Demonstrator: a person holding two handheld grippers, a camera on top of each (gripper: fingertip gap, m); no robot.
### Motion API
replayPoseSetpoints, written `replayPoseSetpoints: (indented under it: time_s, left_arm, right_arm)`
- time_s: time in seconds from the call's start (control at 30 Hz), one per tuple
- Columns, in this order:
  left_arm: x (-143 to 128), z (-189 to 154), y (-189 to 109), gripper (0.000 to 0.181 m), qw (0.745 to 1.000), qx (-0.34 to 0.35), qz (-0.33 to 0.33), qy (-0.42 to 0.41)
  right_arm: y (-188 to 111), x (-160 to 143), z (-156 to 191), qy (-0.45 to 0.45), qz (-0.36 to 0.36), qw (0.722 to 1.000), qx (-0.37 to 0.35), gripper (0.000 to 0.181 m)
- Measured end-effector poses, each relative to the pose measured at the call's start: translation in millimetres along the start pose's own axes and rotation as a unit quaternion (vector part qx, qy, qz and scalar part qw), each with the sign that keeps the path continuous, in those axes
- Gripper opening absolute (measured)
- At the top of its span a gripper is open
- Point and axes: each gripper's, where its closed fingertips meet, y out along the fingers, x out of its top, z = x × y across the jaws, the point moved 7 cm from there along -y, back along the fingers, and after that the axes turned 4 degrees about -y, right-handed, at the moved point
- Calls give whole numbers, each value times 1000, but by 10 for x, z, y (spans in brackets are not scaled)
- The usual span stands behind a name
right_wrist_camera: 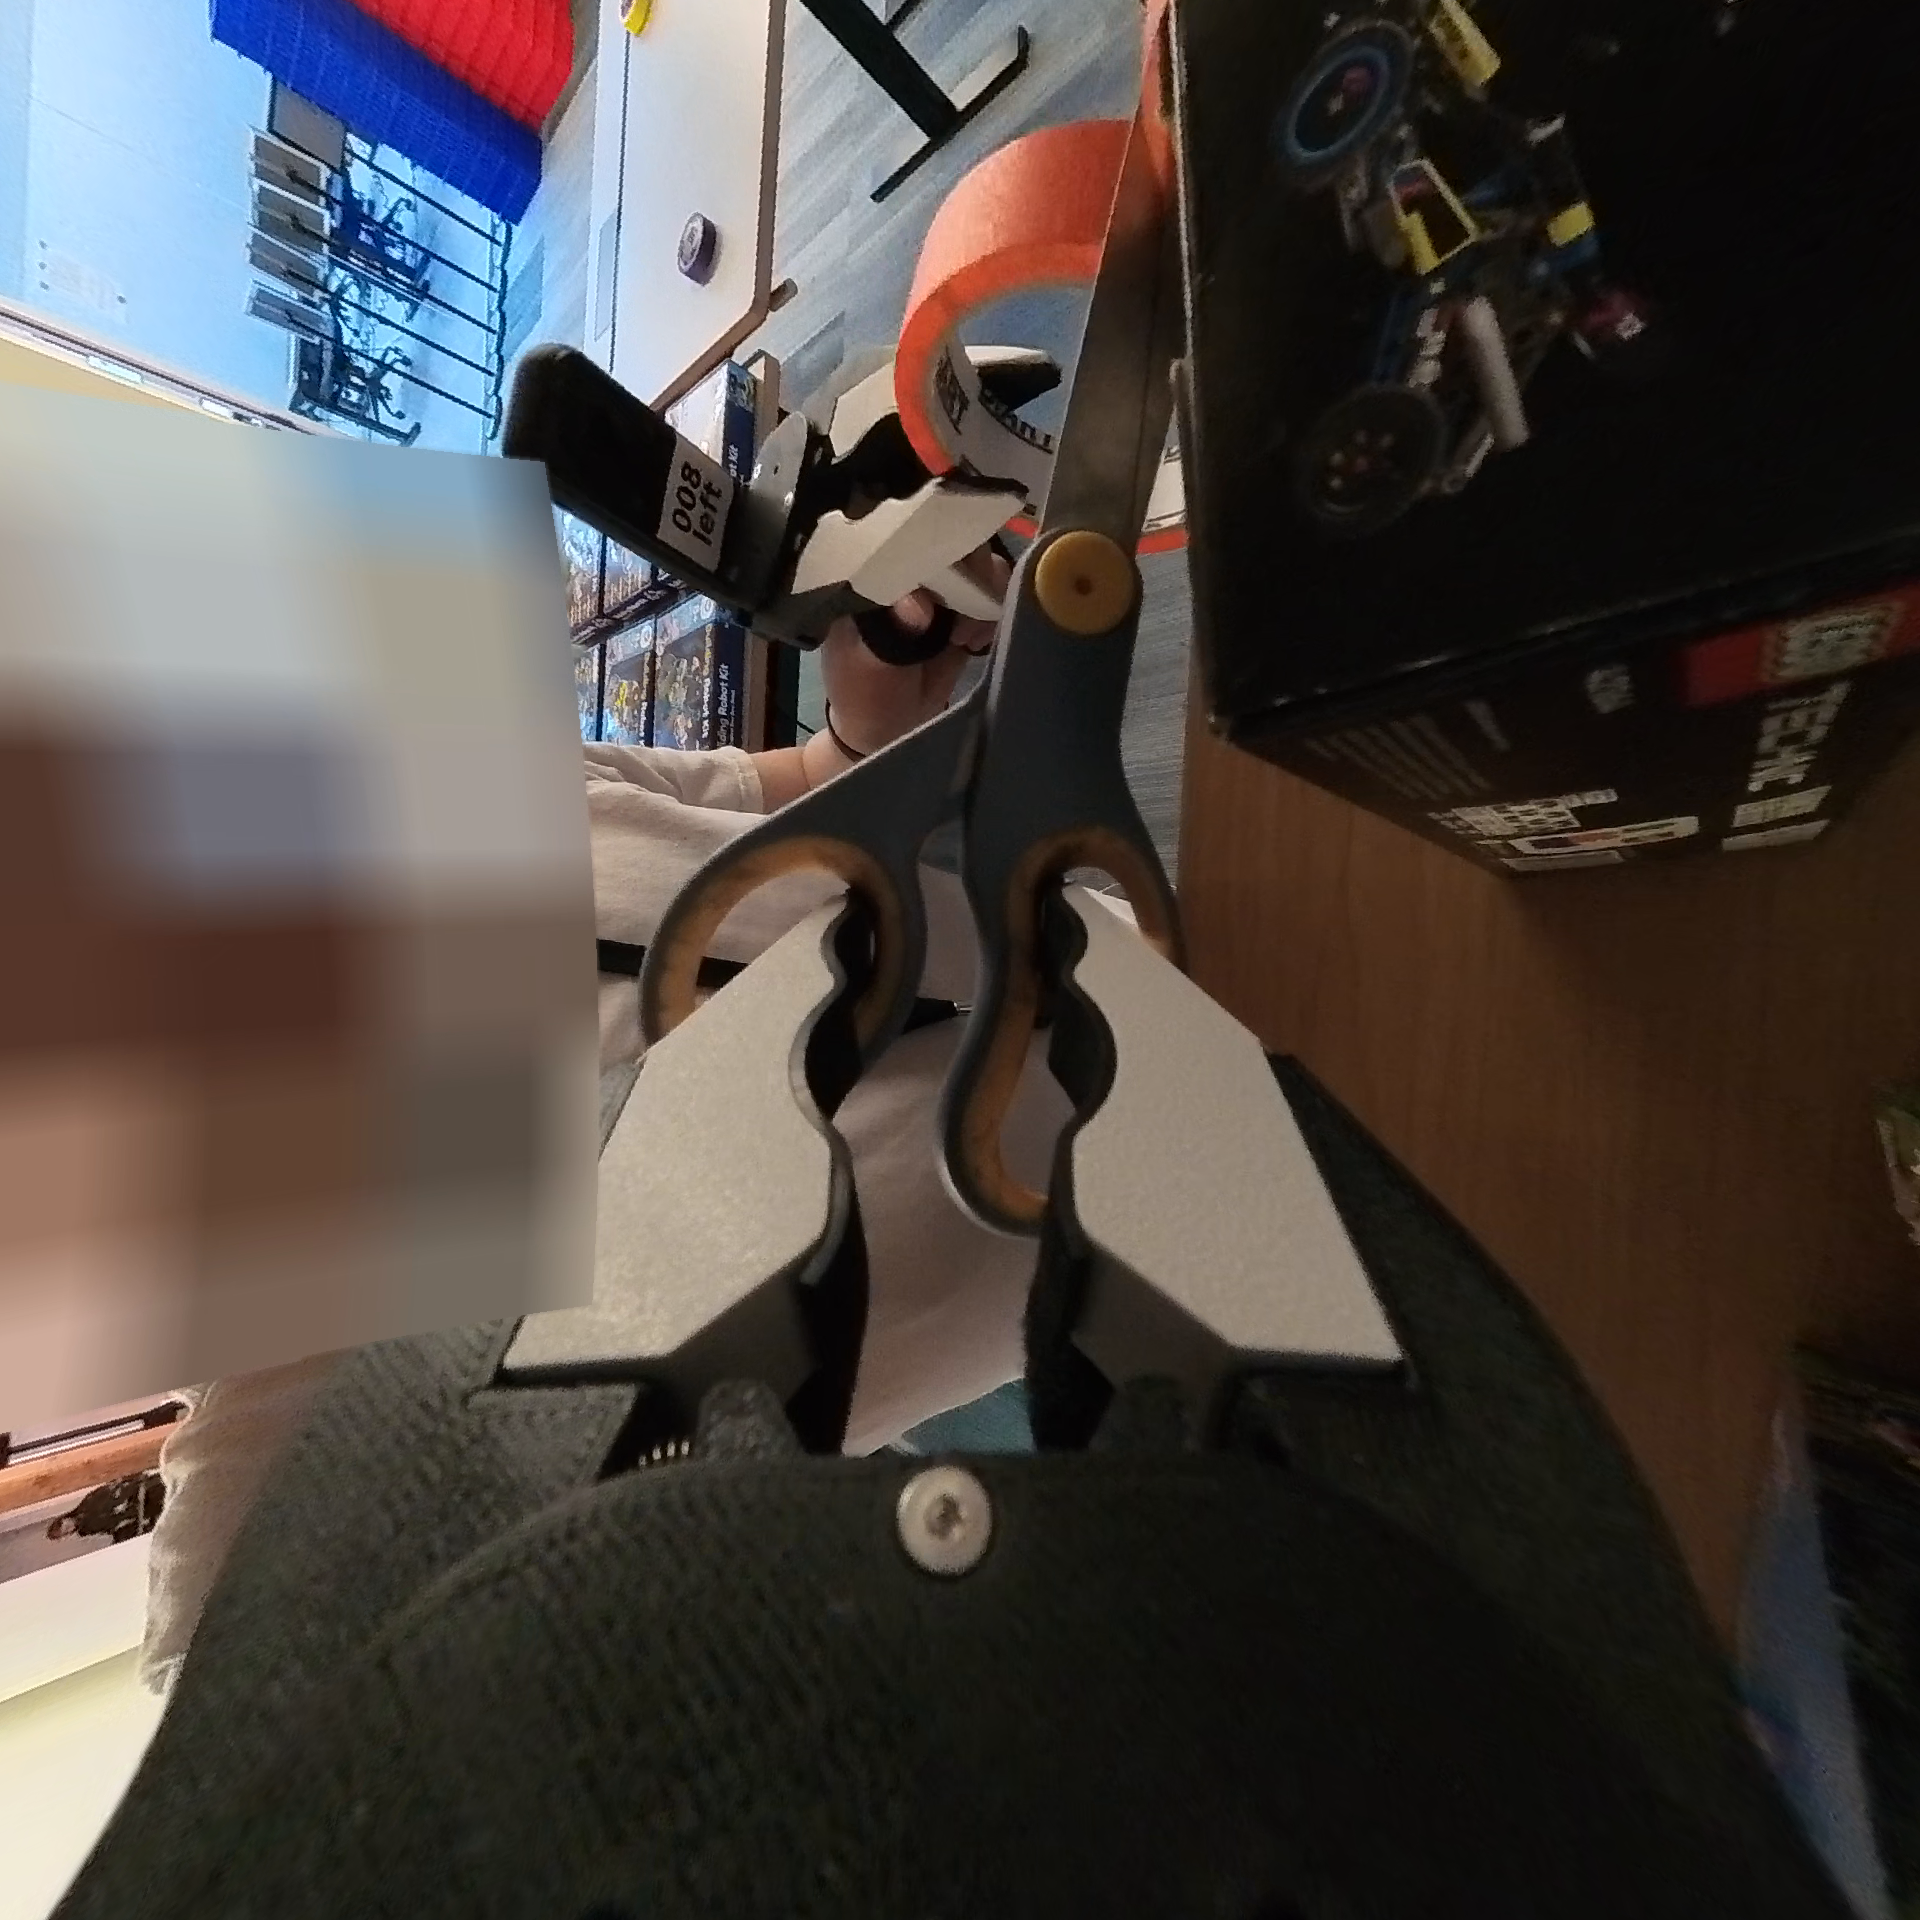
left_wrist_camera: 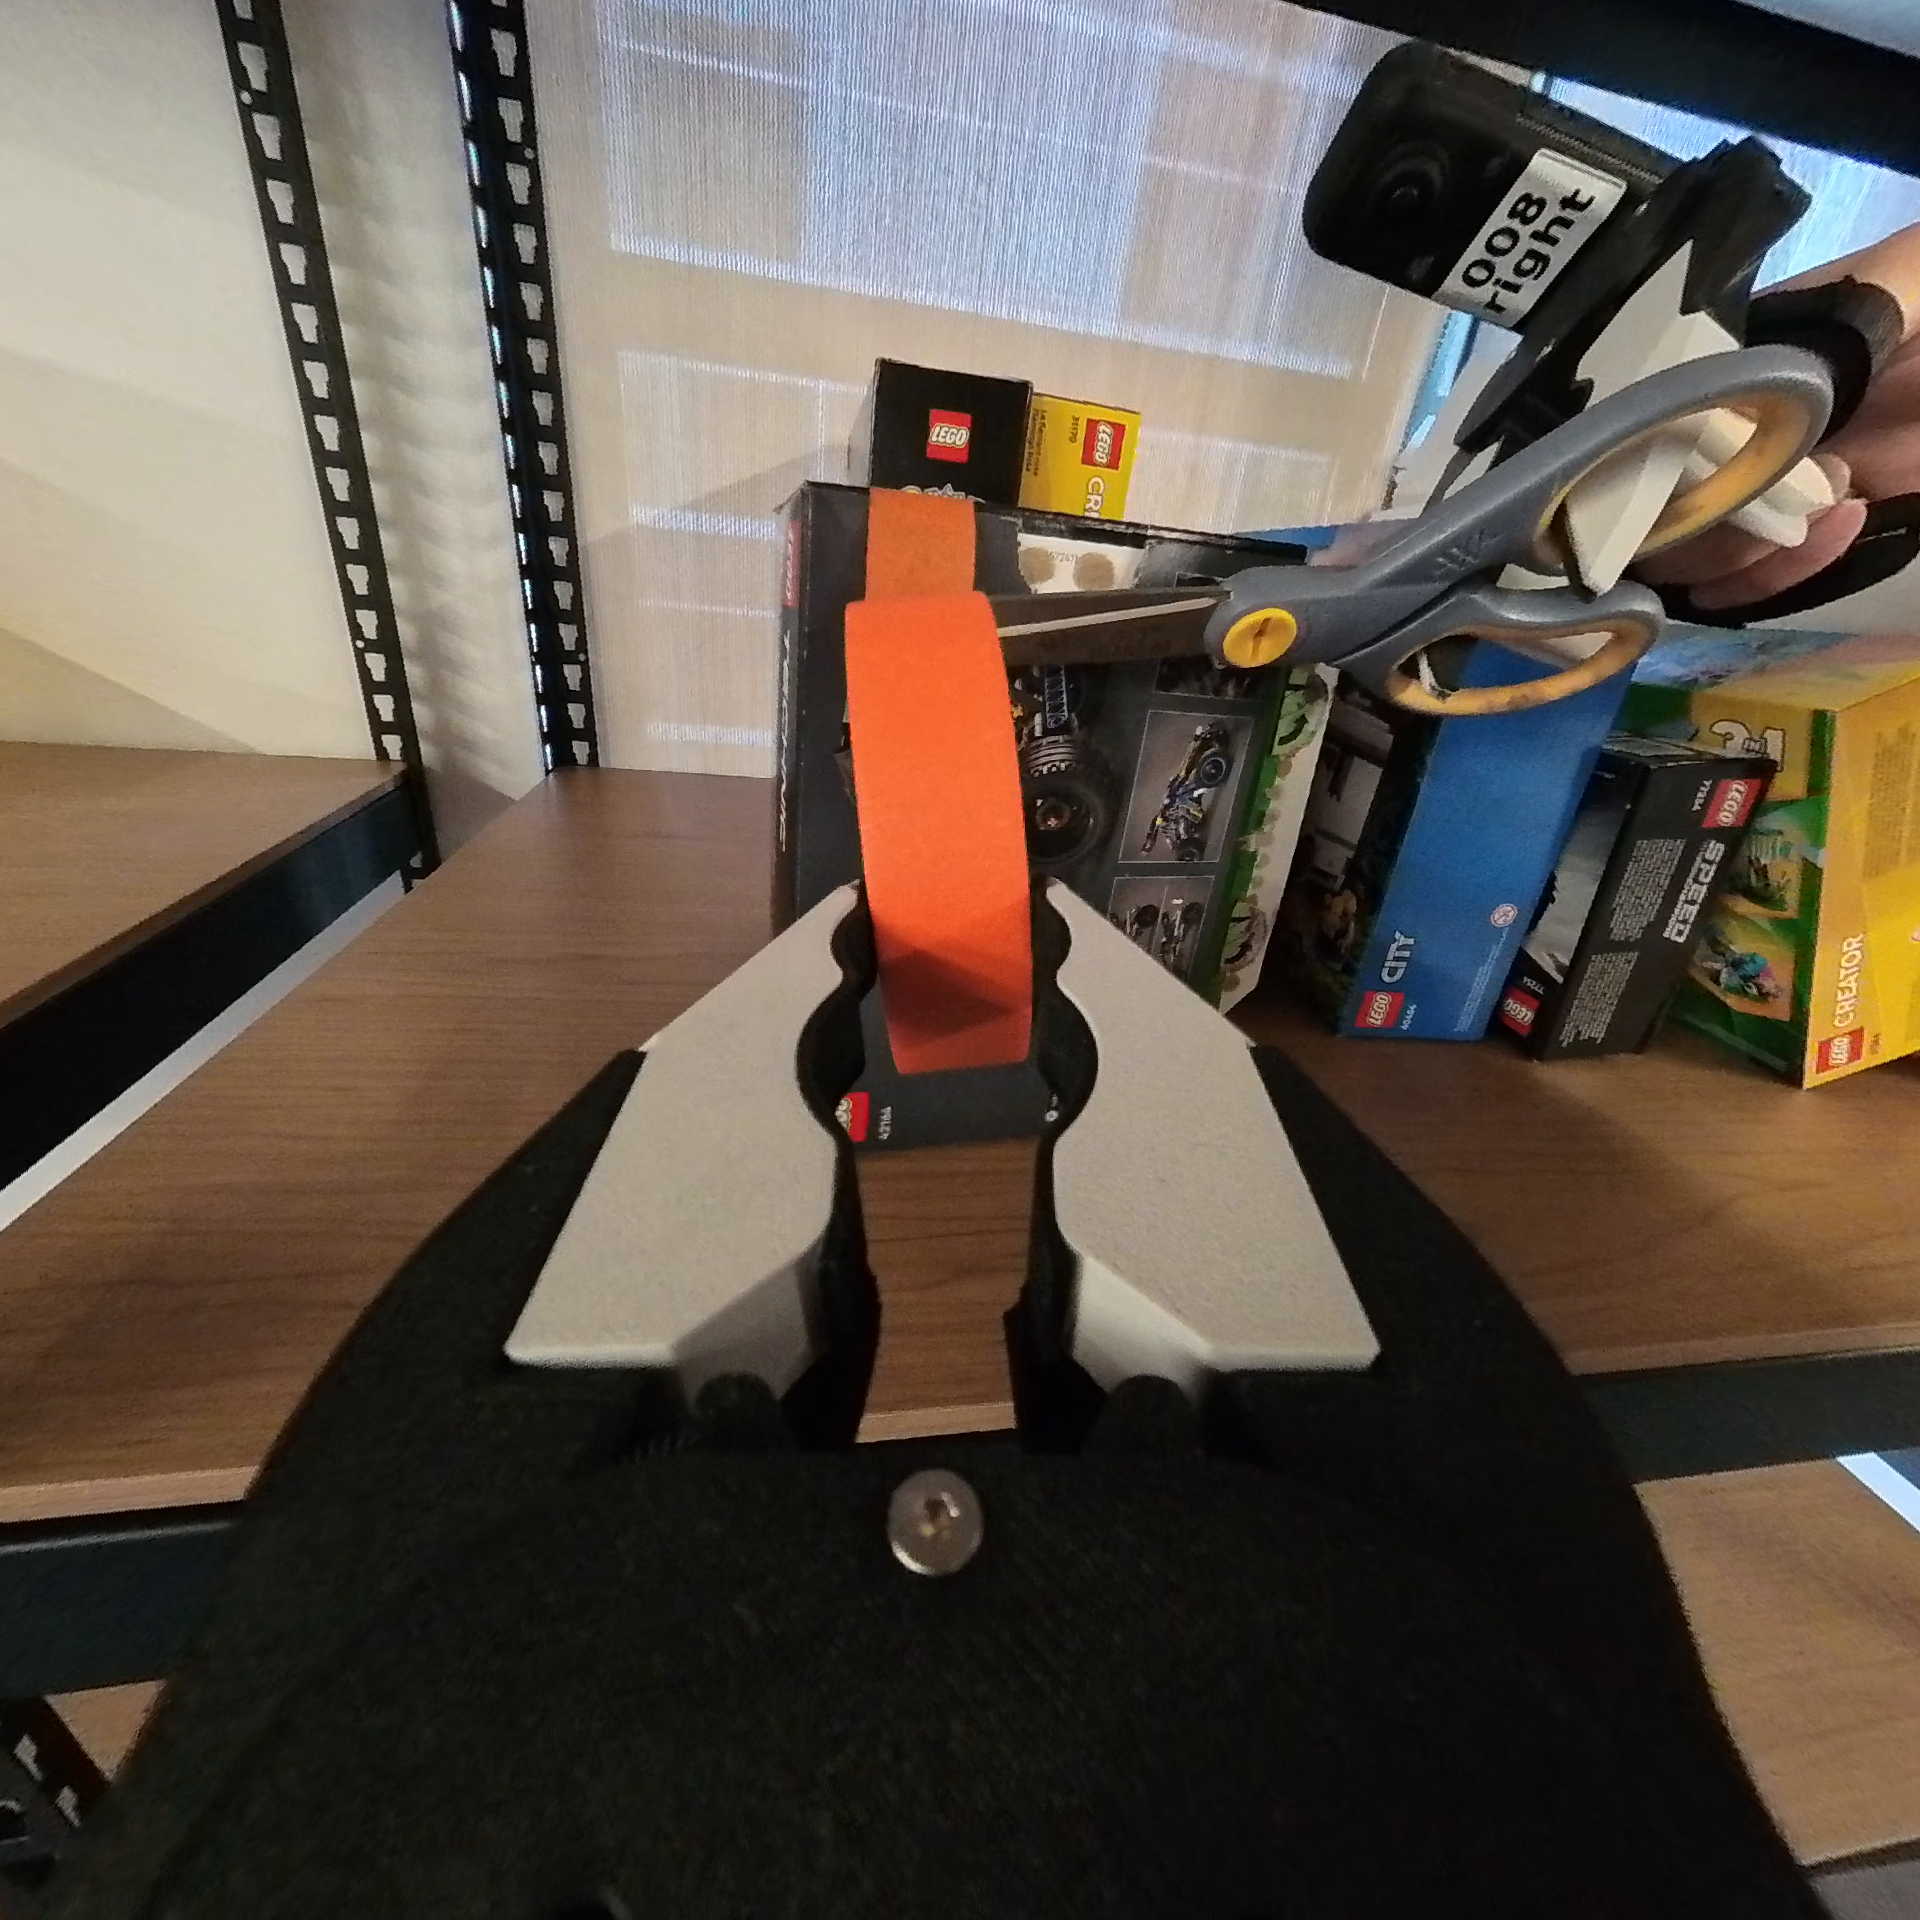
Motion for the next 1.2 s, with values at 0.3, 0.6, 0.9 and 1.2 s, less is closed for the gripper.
replayPoseSetpoints:
  time_s: [0.3,0.6,0.9,1.2]
  left_arm:
    - [-8,-2,5,27,1000,2,0,0]
    - [-10,0,1,27,1000,4,-4,0]
    - [-31,7,-25,26,1000,1,-3,5]
    - [-107,-81,-211,26,998,-62,-11,12]
  right_arm:
    - [-1,-2,13,-10,2,1000,-4,28]
    - [9,-10,27,-26,8,1000,-15,26]
    - [77,-70,-47,-26,31,999,-34,25]
    - [184,-481,119,-32,-1,998,-61,25]
